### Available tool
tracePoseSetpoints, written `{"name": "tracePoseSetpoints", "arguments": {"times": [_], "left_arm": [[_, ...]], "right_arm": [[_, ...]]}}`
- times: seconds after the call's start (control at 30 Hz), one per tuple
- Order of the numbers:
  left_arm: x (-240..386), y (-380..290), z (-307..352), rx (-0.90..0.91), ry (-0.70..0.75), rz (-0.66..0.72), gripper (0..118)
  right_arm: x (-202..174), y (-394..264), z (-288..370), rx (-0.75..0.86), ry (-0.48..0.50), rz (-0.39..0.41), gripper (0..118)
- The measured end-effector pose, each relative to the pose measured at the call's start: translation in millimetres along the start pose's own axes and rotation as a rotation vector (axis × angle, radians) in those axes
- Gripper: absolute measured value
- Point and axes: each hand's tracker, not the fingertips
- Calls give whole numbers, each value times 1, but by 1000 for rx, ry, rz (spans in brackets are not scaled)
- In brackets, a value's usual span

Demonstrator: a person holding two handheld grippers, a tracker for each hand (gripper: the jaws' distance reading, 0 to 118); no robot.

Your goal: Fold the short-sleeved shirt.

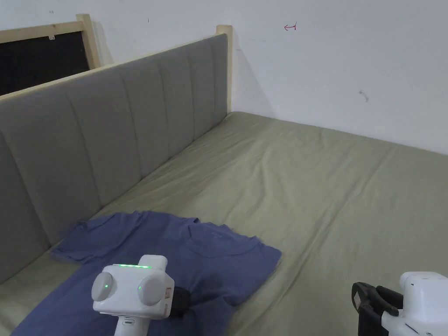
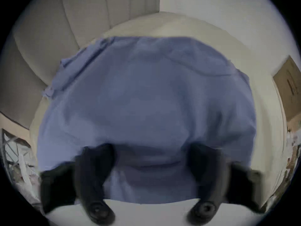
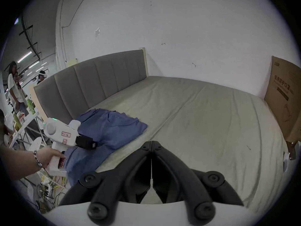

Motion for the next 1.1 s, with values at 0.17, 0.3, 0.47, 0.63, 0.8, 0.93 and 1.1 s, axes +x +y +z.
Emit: {"name": "tracePoseSetpoints", "arguments": {"times": [0.17, 0.3, 0.47, 0.63, 0.8, 0.93, 1.1], "left_arm": [[-10, -12, 73, 105, -23, 38, 0], [-30, 7, 131, 210, -13, 96, 0], [-45, 23, 183, 356, -93, 87, 0], [18, 43, 283, 569, -167, -120, 0], [104, 58, 360, 688, -421, -219, 0], [165, 63, 400, 749, -573, -301, 0], [250, 62, 404, 636, -692, -438, 0]], "right_arm": [[5, 1, 4, 15, -3, 8, 0], [10, 4, 17, 29, 7, -28, 0], [22, 9, 49, 84, -14, -30, 0], [46, 13, 93, 163, -72, -54, 0], [78, 13, 155, 257, -166, -91, 0], [108, 9, 205, 300, -264, -89, 0], [145, -3, 259, 332, -390, -95, 0]]}}
